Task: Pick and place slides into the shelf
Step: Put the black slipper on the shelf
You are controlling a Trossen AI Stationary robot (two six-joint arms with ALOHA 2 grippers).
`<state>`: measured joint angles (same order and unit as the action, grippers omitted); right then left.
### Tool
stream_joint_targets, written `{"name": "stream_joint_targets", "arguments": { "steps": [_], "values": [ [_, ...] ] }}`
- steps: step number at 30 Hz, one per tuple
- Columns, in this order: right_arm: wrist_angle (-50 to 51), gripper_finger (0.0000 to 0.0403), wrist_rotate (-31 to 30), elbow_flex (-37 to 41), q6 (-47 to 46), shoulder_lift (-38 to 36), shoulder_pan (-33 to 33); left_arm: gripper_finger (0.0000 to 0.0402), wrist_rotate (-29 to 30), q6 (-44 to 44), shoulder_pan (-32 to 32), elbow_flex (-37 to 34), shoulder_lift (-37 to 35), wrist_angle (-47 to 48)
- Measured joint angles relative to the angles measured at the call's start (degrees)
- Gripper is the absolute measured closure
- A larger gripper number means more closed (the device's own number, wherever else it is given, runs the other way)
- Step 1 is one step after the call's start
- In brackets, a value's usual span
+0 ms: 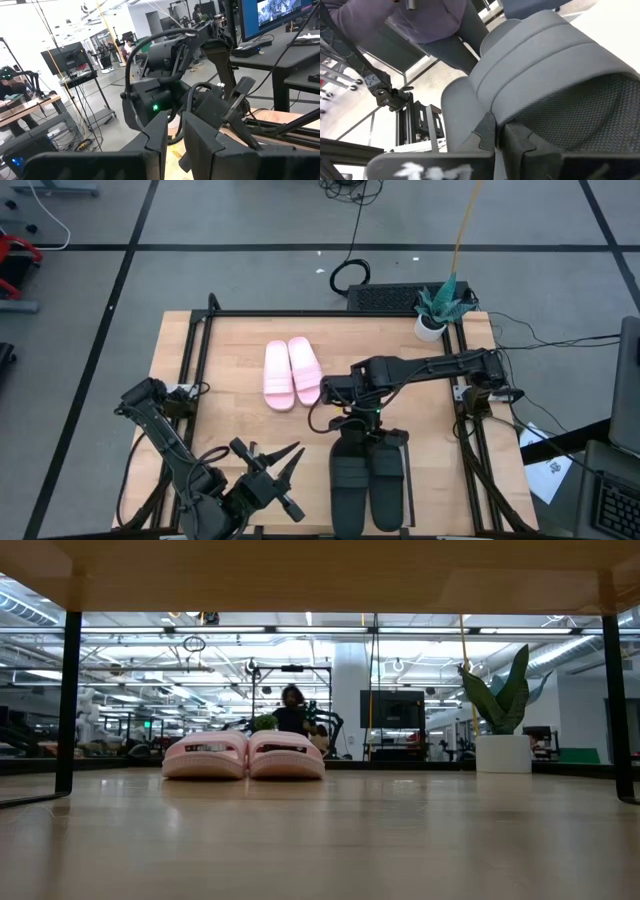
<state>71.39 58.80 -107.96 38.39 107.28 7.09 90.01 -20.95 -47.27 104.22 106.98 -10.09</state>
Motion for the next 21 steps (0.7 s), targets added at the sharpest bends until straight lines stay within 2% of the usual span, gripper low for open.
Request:
{"name": "stream_joint_targets", "arguments": {
  "steps": [8,21],
  "values": [
    [1.00,0.0403,1.89,0.02,1.88,2.27,0.00,0.0339,0.00,-0.37,0.00,0.00,0.00,0.00],
    [-0.19,0.0403,1.36,2.11,3.26,2.19,-0.70,0.0339,-0.01,-0.91,0.00,0.00,0.00,0.00]
  ]
}}
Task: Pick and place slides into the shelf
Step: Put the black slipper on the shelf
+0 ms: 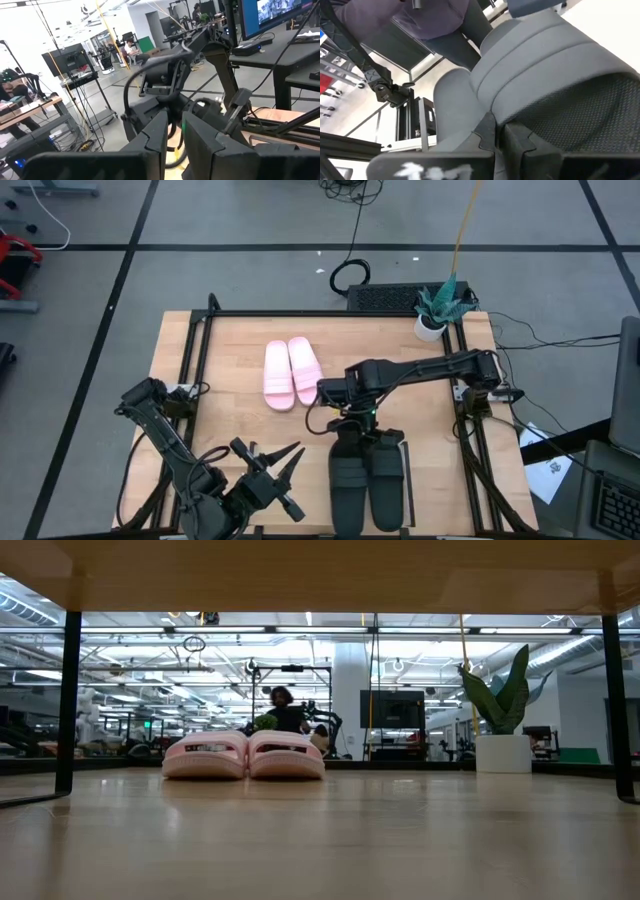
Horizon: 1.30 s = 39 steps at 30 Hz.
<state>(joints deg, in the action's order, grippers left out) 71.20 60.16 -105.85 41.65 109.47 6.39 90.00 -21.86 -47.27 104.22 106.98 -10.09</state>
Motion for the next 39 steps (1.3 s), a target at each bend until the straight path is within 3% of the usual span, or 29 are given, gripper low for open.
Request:
{"name": "stream_joint_targets", "arguments": {
  "steps": [39],
  "values": [
    [-0.88,0.0403,0.29,5.46,0.41,-0.13,-2.47,0.0339,0.00,-1.42,0.00,0.00,0.00,0.00]
  ]
}}
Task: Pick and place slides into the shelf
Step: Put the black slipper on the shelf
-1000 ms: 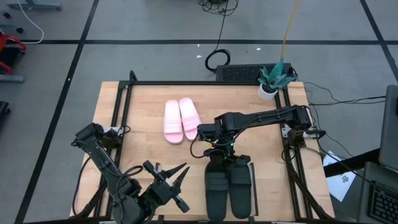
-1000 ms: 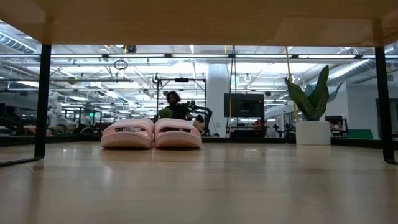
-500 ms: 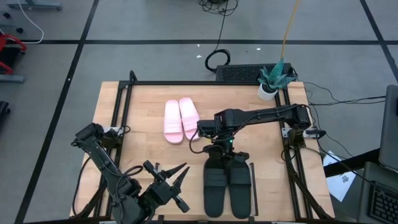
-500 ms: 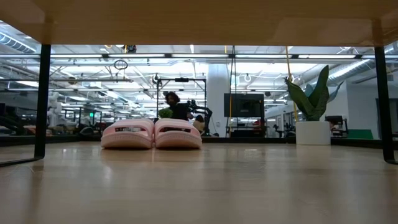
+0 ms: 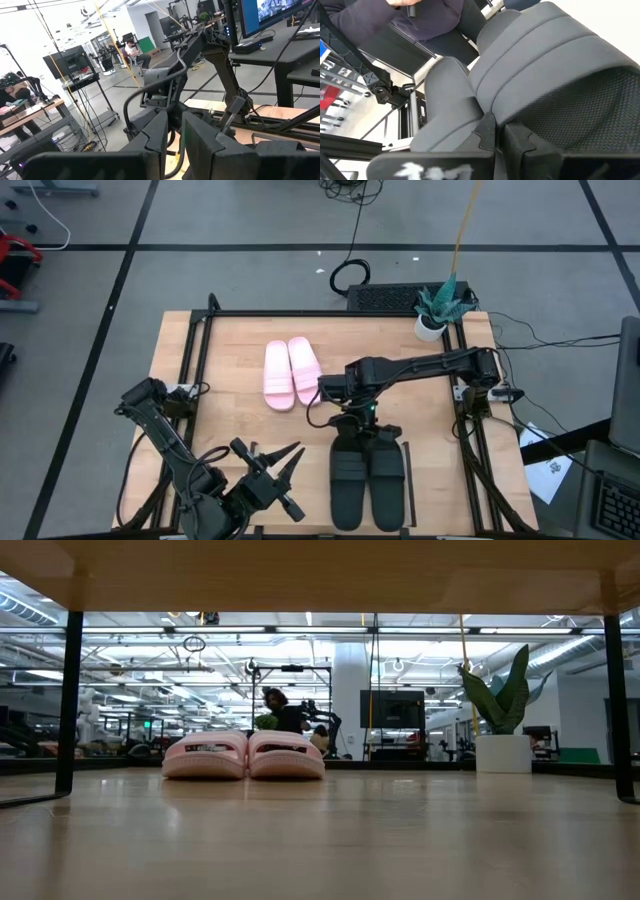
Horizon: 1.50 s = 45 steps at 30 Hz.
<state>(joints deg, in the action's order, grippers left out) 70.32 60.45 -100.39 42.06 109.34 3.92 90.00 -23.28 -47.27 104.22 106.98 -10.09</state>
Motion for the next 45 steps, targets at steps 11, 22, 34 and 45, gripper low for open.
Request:
{"name": "stream_joint_targets", "arguments": {
  "steps": [11,22,34,45],
  "values": [
    [-2.40,0.0392,-0.01,1.87,-2.42,0.00,-0.14,0.0339,0.01,-0.07,0.39,0.00,0.00,0.00],
    [-4.58,0.0331,-5.96,1.89,-5.59,0.00,-0.34,0.0339,0.01,-0.05,0.37,0.00,0.00,0.00],
    [-5.83,0.0246,-6.96,1.89,-7.93,0.04,-0.35,0.0339,0.00,-0.10,0.37,0.00,0.00,0.81],
    [-5.30,0.0225,-9.52,1.89,-9.97,-0.37,-0.33,0.0339,-0.04,-0.10,0.37,-0.02,0.02,1.36]
  ]
}}
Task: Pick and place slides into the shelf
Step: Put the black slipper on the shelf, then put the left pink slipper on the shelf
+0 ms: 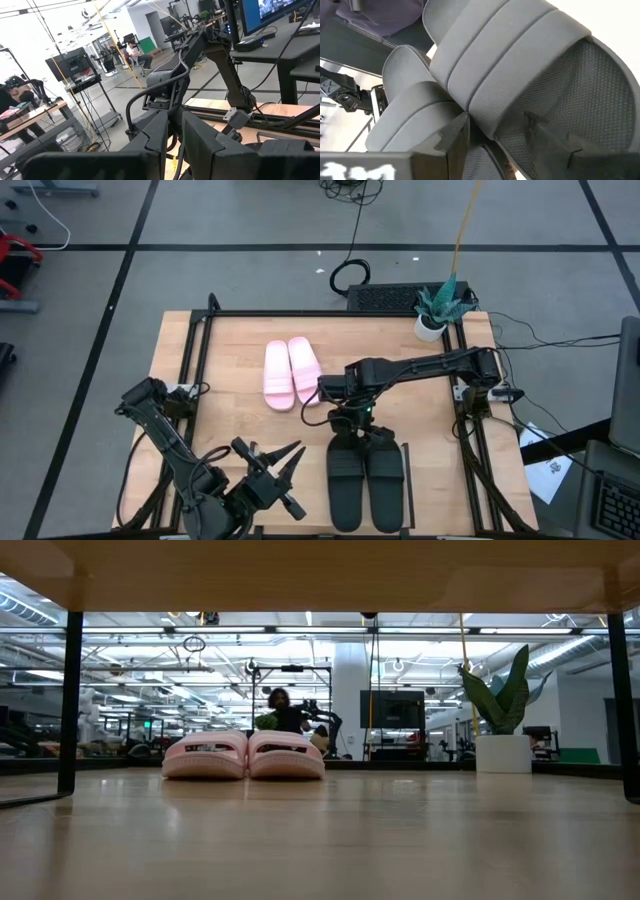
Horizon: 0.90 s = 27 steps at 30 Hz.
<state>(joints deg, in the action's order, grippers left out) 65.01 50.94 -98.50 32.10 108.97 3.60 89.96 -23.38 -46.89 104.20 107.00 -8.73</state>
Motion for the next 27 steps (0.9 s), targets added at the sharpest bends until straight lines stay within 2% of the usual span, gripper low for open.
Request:
{"name": "stream_joint_targets", "arguments": {
  "steps": [14,19,23,27],
  "values": [
    [0.83,0.0224,-0.34,0.00,-0.95,-3.27,0.00,0.0339,0.01,0.56,0.00,0.00,0.00,0.02],
    [1.19,0.0224,-4.67,0.00,-2.02,-4.58,0.00,0.0339,0.02,0.31,0.76,0.00,0.00,0.27],
    [0.33,0.0224,-5.01,-0.22,-4.11,-7.29,0.00,0.0339,-0.02,-6.17,2.49,-0.04,-0.54,1.06],
    [-2.97,0.0224,-12.51,-0.24,-7.09,-12.11,0.02,0.0339,-0.07,-7.18,5.58,-0.08,-4.60,6.24]
  ]
}}
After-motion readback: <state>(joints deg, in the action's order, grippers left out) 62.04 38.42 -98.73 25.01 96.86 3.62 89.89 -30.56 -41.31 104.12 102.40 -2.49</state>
